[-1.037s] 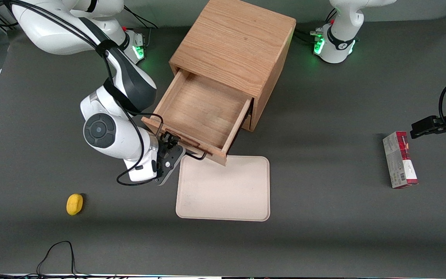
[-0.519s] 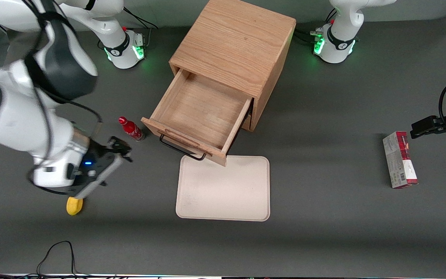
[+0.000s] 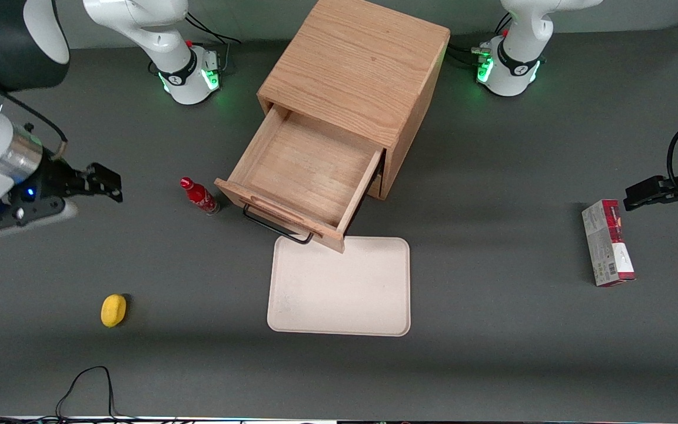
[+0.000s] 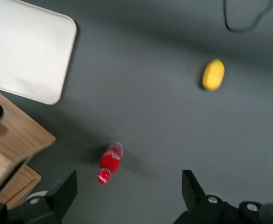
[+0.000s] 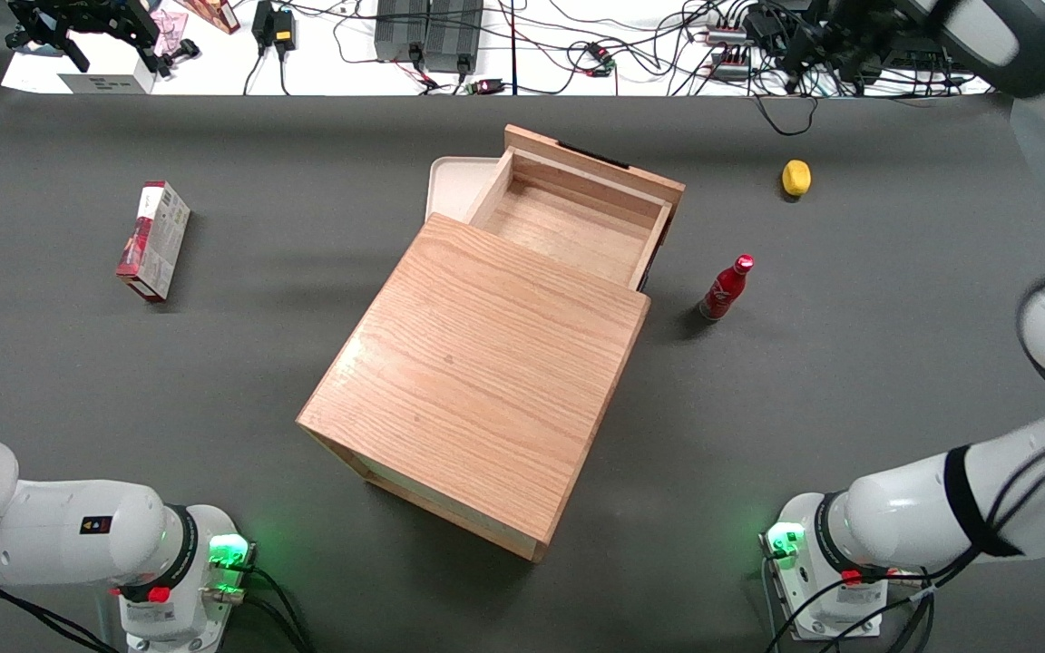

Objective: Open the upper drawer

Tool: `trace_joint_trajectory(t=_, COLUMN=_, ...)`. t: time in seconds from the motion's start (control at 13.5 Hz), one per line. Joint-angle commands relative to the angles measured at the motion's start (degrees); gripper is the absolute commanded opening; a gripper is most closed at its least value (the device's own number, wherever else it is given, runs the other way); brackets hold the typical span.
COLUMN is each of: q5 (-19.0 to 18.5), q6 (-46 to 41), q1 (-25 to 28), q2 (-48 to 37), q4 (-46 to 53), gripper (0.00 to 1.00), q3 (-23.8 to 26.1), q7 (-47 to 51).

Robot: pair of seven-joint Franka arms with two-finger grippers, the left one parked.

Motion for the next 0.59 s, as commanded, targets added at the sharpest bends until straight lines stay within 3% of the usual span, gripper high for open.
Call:
trace_joint_trajectory(t=0.0, q5=1.3, q6=4.7, q1=0.4, q2=-15.2, q4=-17.1, gripper=1.0, q3=-1.9, q7=4.8)
trace_joint_trajectory(t=0.15, q5=1.3, q6=2.8, q1=0.7, q2=-16.8, q4=-17.6, gripper=1.0, q3=-4.4, q7=5.4)
trace_joint_trajectory(t=0.52, q5=2.0, q6=2.4, q1=0.9, q2=-16.4, q4=-17.4, gripper=1.0, q3=-5.3, q7=5.8)
